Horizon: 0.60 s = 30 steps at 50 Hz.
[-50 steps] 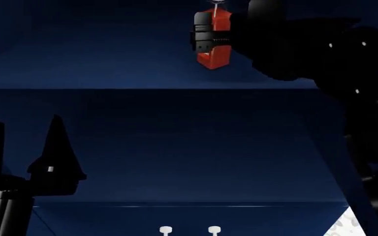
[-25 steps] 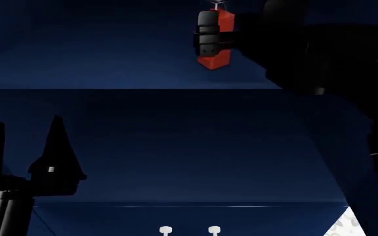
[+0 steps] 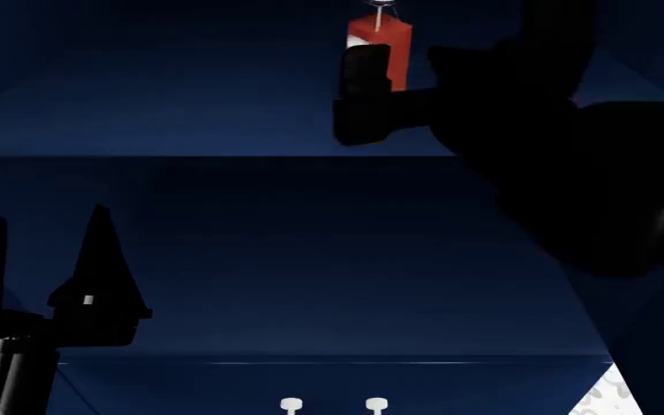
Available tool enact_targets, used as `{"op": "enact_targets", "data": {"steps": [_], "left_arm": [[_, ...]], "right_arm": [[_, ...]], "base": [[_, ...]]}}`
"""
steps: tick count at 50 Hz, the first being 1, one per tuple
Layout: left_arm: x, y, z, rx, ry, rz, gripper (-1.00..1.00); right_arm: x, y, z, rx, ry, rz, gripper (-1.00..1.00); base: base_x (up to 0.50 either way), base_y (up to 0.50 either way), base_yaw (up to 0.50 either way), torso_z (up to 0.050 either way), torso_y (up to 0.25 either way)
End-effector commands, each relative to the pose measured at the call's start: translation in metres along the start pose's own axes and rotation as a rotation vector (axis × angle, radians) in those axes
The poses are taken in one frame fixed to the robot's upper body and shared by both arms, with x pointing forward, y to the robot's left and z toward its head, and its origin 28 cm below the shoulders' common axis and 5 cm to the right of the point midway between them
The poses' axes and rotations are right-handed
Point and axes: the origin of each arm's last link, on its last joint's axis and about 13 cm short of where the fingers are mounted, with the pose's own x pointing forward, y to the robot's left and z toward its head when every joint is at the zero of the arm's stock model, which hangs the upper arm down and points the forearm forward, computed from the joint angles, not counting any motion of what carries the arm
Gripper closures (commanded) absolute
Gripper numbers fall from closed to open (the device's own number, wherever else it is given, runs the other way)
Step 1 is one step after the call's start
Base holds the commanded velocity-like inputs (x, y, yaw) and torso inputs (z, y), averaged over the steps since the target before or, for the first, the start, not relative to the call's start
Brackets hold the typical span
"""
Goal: Pick the paprika from the counter and place it in the cabinet.
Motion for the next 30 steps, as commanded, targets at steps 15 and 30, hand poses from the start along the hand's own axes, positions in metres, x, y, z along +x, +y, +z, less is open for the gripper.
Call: {"op": "enact_targets", "data": {"steps": [15,30], "left_arm": [[0.002,0.001,-0.001,-0.001,0.001,0.002,-1.00],[0.001,0.001,-0.001,0.002,0.003,0.003,-1.00]], "right_arm": [[-0.047,0.023,-0.024,0.006,-0.061,0.099,-1.00],[-0.054,0.028,-0.037,0.025,-0.072,0.116,-1.00]], "base": [[0.00,0.00,0.00,0.000,0.000],[0.00,0.00,0.00,0.000,0.000]]}}
